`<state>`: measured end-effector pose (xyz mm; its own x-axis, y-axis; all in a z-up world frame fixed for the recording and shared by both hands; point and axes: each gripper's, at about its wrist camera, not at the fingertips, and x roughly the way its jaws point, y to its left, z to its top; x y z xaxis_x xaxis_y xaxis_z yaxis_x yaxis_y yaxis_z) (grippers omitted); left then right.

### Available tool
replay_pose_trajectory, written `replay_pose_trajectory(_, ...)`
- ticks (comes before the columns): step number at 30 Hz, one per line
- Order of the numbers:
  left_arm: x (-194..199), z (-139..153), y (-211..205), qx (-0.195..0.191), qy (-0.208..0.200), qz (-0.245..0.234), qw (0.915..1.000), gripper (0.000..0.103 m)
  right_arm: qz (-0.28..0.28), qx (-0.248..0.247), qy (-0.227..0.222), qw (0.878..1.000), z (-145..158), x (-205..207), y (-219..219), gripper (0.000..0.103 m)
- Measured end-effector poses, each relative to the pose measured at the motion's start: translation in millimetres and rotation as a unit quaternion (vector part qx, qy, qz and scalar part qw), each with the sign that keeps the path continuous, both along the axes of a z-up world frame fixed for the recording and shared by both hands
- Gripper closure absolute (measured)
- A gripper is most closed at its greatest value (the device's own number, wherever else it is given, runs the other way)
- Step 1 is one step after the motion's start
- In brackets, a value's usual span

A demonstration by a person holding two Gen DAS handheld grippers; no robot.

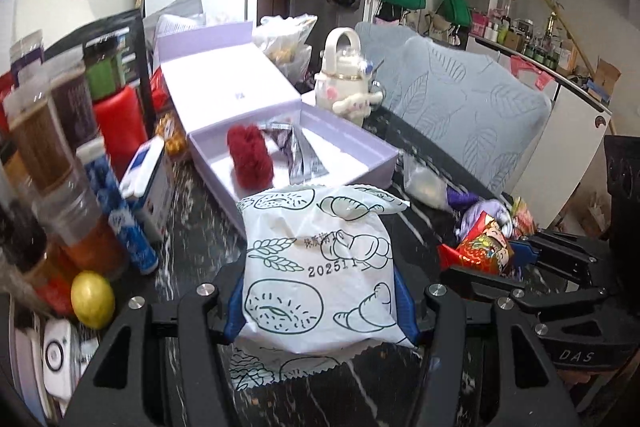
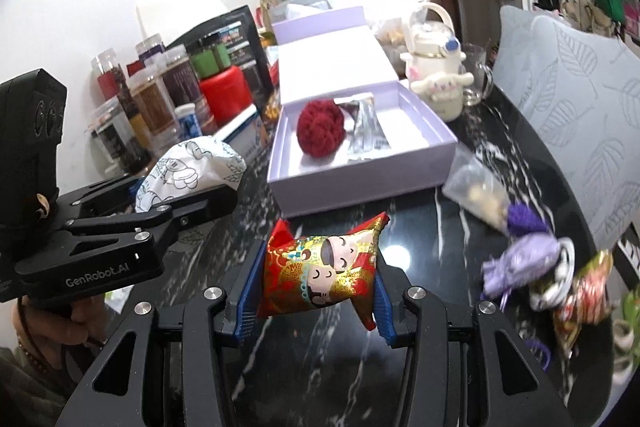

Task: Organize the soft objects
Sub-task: 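Grasp the red snack bag with the right gripper while the left carries the pouch toward the box, then carry the red snack bag and white pouch over the lavender box with both grippers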

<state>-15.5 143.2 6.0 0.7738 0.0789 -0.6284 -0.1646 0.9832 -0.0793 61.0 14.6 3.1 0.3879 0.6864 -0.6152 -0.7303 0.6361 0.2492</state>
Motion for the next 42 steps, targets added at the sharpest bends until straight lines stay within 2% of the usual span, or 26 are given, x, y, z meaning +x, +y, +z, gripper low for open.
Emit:
replay_pose_trajectory(6,19.9,16.7,12.4,-0.010,-0.020,0.009,0.9997,0.046,0.012,0.009,-0.021,1.000,19.0,21.0,11.1,0.056)
replay_pose_trajectory(19,65.6,48.0,38.9,0.009,-0.052,0.023,0.9983,0.046,0.026,0.015,-0.072,0.997,58.0,64.0,40.0,0.056)
replay_pose_trajectory(26,95.3,54.7,53.2,0.014,-0.061,0.020,0.9978,0.046,0.029,0.014,-0.093,0.995,70.7,88.6,59.9,0.056)
replay_pose_trajectory(33,122.0,46.4,68.9,0.019,-0.057,0.033,0.9976,0.046,0.032,0.009,-0.095,0.995,66.7,119.6,84.5,0.056)
replay_pose_trajectory(42,156.0,7.0,89.8,0.019,-0.016,0.050,0.9985,0.046,0.018,-0.022,-0.074,0.997,30.3,155.7,111.2,0.056)
